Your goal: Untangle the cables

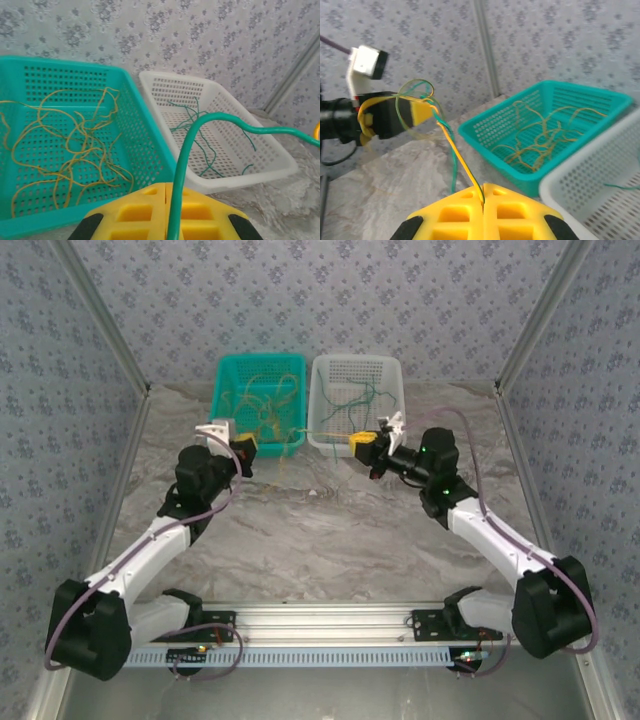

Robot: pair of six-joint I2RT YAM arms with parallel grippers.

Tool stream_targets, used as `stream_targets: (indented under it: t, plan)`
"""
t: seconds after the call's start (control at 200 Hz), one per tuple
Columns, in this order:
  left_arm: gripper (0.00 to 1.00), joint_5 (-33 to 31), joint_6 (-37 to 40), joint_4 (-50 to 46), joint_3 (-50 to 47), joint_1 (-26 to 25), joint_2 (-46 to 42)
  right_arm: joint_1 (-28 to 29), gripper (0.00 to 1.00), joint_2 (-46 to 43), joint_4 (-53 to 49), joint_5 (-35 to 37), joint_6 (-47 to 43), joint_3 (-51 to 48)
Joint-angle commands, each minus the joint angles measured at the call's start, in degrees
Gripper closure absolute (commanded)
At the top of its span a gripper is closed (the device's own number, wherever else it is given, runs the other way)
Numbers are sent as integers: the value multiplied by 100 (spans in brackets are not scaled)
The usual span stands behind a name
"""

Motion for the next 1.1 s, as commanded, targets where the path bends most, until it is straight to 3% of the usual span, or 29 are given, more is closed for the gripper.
stream_targets:
  t: [0.0, 0.195, 0.37, 0.615, 0.76, 0.88, 1.094]
  plan:
    - [100, -863, -132, -220, 10, 187, -239, -344, 100, -361, -354, 733, 315, -214]
    - [100, -1396, -135, -414, -87, 300, -457, -788, 100, -1119, -594, 1686, 692, -483]
    - [100, -1482, -154, -449, -126, 379, -491, -985, 100, -1661, -956, 1776, 604, -479]
    - [100, -2171, -412, -725, -182, 650, -511, -1430, 100, -2621, -1199, 2632, 1214, -702]
    - [100, -2005, -413, -667, -233, 716, -561, -1504, 100, -2831, -1486, 2442, 1101, -575]
    - [100, -2253, -436, -710, -268, 733, -648, -1557, 100, -3109, -1626, 2714, 1111, -594]
    - [100, -1502, -78, -778, 35, 621, -830, -1609, 100, -3167, -1801, 2162, 963, -425]
